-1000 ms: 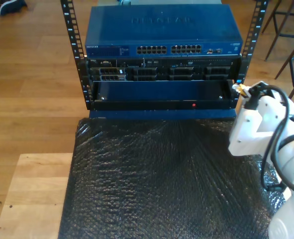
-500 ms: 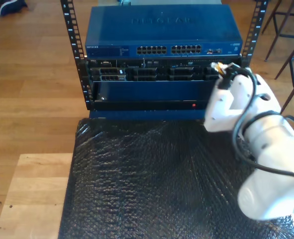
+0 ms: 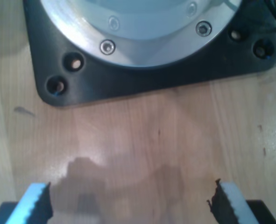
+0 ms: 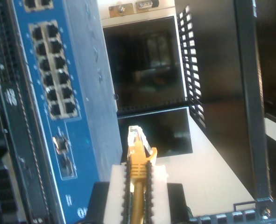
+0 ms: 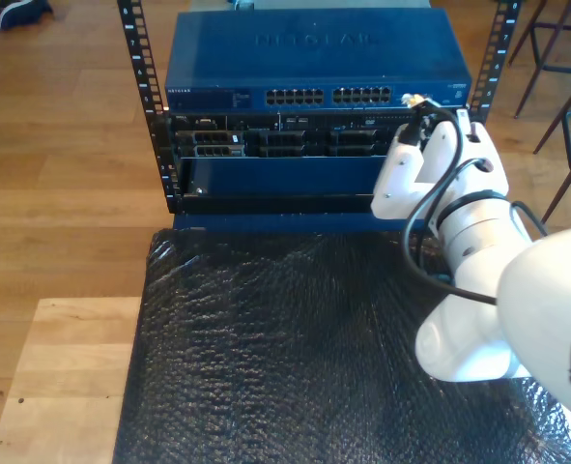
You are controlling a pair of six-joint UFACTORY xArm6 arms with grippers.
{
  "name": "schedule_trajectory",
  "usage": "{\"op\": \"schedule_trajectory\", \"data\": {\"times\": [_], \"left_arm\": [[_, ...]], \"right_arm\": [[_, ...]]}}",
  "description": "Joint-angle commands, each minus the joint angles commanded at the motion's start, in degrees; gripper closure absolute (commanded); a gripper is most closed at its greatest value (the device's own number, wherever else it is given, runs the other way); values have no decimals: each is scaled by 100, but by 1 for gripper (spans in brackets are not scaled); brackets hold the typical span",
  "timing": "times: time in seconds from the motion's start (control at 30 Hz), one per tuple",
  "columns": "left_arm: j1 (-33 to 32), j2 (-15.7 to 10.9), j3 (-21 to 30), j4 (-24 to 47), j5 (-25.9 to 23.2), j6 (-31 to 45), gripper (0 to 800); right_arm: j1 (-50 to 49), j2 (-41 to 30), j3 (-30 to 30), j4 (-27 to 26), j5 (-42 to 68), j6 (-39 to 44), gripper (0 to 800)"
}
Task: Grab the cable and plug it in
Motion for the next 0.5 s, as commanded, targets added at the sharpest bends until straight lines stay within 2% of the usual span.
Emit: {"op": "schedule_trajectory", "data": {"times": [0.27,0.5], "left_arm": [[0,0,0,0,0,9,1],[0,0,0,0,-9,9,1]], "right_arm": [[396,615,-677,774,-193,-545,800],[554,1108,-1143,1169,-475,-844,800]]}}
